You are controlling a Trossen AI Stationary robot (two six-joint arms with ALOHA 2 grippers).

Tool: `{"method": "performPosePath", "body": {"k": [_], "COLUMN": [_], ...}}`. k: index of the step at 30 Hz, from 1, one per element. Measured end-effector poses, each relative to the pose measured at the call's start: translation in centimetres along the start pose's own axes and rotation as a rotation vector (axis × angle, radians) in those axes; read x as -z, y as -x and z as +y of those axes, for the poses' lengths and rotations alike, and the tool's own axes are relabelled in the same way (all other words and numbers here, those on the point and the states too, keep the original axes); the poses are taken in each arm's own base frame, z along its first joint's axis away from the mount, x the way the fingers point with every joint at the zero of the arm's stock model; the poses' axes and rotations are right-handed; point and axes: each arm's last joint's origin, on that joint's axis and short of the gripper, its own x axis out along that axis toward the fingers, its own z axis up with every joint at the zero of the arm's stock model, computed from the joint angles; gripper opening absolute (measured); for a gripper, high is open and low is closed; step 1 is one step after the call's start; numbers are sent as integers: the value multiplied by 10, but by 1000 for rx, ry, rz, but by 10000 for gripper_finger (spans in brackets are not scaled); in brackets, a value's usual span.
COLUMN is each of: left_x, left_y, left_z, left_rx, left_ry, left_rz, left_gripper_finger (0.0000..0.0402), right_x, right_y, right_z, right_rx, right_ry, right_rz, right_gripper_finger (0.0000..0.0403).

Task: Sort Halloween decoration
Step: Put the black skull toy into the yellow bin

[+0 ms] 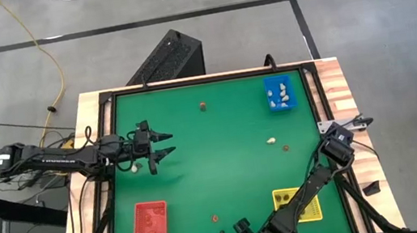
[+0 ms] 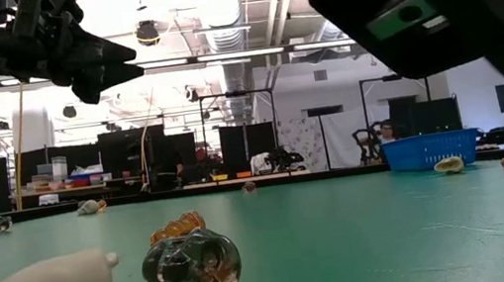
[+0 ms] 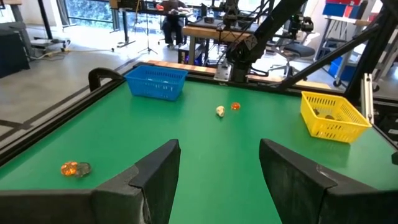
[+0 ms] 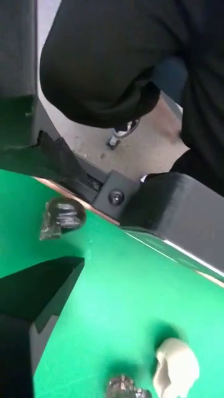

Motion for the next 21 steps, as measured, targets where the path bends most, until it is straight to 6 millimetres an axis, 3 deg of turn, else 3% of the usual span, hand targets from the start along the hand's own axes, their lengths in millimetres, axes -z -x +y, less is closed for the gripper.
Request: {"method": "performPosePath", "body": {"k": [12, 17, 21], "left_x": [0, 0, 0], "left_y": [0, 0, 0], "left_z": [0, 0, 0], "left_rx": [0, 0, 0], "left_ry": [0, 0, 0], "left_rz": [-2, -2, -1], "left_gripper_finger": [210, 210, 210], "right_x": [0, 1, -3], "right_y": [0, 9, 36], "right_z": [2, 0, -4], "right_rx": [-54, -51, 5], "right_ry": [0, -30, -43], "right_rz": [11, 44, 72], "right_gripper_finger": [118, 116, 123]}}
